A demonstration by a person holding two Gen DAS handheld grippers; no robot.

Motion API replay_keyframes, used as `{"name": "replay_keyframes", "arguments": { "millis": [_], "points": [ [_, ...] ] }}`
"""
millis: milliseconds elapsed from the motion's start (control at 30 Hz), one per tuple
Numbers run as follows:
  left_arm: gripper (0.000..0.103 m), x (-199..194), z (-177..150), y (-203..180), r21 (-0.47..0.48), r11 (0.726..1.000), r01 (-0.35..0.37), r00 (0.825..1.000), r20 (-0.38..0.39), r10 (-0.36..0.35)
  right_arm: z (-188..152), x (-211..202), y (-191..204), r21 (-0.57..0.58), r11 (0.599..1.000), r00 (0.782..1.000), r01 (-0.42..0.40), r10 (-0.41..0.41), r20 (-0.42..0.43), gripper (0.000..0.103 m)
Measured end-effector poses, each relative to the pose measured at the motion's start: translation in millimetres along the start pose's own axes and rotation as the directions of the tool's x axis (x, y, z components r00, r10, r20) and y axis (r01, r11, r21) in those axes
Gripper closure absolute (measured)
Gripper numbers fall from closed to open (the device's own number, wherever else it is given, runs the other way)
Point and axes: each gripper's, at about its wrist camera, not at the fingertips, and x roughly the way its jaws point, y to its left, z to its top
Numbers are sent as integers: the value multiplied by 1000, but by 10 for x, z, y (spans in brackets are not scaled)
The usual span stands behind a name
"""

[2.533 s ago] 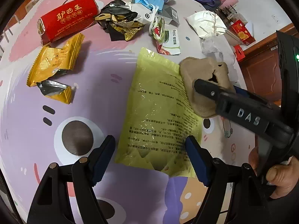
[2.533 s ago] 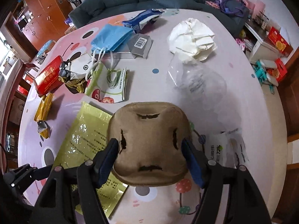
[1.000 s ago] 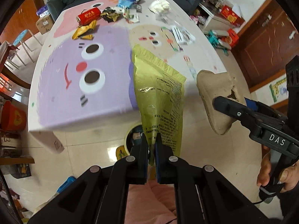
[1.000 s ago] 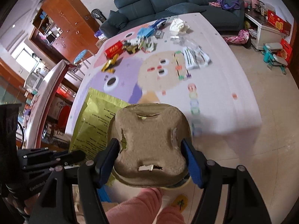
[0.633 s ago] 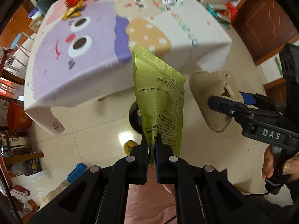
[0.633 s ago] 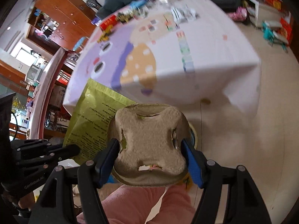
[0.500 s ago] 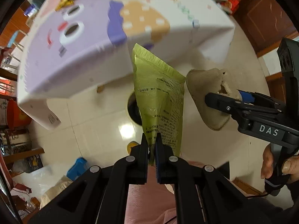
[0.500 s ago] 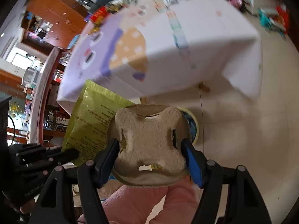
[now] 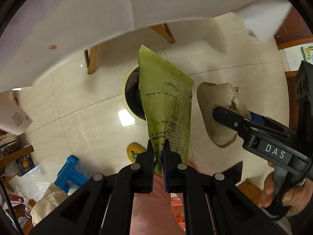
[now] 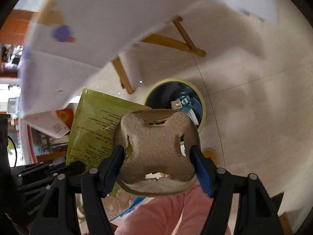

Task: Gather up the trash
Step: 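Carry the holder and bag over the bin and open both tools to drop them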

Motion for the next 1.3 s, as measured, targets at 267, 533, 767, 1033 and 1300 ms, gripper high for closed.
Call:
{"name": "replay_keyframes", "arguments": {
  "millis": [267, 533, 767, 1033, 1300],
  "points": [
    [88, 949, 323, 138, 21, 999, -32, 999, -25, 32, 299, 955, -220, 68, 997, 1000, 23, -22, -12, 33],
    [57, 1417, 497, 314, 25, 999, -43, 999, 1, 43, 468, 1613, -356, 89, 993, 997, 72, -71, -23, 33],
    [57, 1371, 506, 414, 6, 999, -47, 999, 12, 47, 453, 1566, -330, 74, 992, 995, 98, -98, -5, 33],
    [57, 838, 326, 471, 20, 999, -48, 995, 85, 46, 363, 1127, -137, 37, 994, 994, 107, -108, 30, 33],
    [57, -38, 109, 437, 36, 999, -34, 981, 192, 27, 198, 290, 327, -27, 994, 991, 106, -103, 85, 33]
  ]
}}
